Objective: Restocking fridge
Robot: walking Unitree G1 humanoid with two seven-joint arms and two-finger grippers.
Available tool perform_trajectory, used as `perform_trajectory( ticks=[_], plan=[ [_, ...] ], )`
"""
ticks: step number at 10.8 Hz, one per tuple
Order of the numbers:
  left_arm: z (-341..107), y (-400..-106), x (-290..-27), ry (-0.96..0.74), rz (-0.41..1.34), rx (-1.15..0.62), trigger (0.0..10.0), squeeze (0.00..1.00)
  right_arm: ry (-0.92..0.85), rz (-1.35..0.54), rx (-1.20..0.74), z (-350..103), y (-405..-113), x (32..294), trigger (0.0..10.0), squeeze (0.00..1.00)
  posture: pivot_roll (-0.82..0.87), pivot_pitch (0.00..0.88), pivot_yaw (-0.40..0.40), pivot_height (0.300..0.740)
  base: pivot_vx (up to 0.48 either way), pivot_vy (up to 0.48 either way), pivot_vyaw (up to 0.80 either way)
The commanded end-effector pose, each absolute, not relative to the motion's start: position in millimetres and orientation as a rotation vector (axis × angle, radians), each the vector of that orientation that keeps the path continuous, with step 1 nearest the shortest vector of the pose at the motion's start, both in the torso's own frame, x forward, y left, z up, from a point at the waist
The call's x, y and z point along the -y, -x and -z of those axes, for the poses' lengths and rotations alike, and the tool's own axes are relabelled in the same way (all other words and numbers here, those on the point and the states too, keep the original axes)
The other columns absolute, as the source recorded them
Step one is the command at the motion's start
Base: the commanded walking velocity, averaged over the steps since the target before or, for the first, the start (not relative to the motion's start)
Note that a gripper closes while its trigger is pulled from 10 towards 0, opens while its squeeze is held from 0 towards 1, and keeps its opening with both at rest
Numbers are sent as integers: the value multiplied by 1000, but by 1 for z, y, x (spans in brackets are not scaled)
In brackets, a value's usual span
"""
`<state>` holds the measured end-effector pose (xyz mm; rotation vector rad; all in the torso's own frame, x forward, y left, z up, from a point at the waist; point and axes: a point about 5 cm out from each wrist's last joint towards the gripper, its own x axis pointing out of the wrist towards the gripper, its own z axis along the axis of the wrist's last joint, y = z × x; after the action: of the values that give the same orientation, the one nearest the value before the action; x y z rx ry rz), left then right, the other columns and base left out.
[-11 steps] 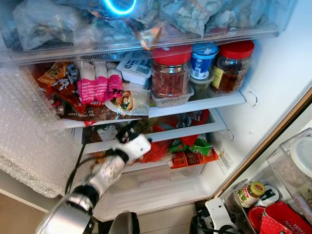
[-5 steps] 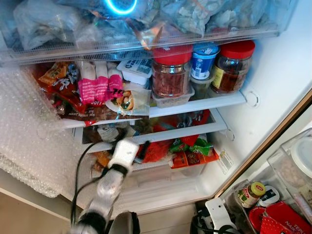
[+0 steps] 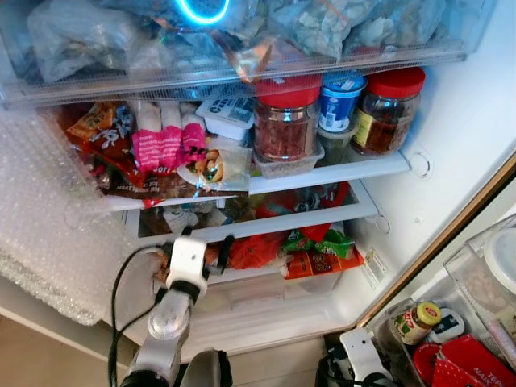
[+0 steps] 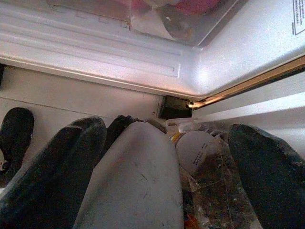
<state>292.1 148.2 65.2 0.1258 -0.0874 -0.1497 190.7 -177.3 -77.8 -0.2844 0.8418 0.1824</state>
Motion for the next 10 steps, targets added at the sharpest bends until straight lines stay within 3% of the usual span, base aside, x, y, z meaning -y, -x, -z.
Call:
perform_trajectory(
  ticks=[1, 8, 10],
  plan=[
    [-66, -289, -148, -140, 154, 95, 10000, 0, 295, -185, -980, 94, -158, 185, 10000, 0, 30, 95, 4, 623, 0, 0, 0],
    [-70, -284, -146, -155, 151, 71, 10000, 0, 302, -184, -1006, 96, -152, 189, 10000, 0, 29, 111, -2, 623, 0, 0, 0],
    [-67, -282, -145, -162, 160, 51, 10000, 0, 302, -183, -1011, 96, -153, 187, 10000, 0, 28, 114, -3, 623, -264, 0, 0]
  ],
)
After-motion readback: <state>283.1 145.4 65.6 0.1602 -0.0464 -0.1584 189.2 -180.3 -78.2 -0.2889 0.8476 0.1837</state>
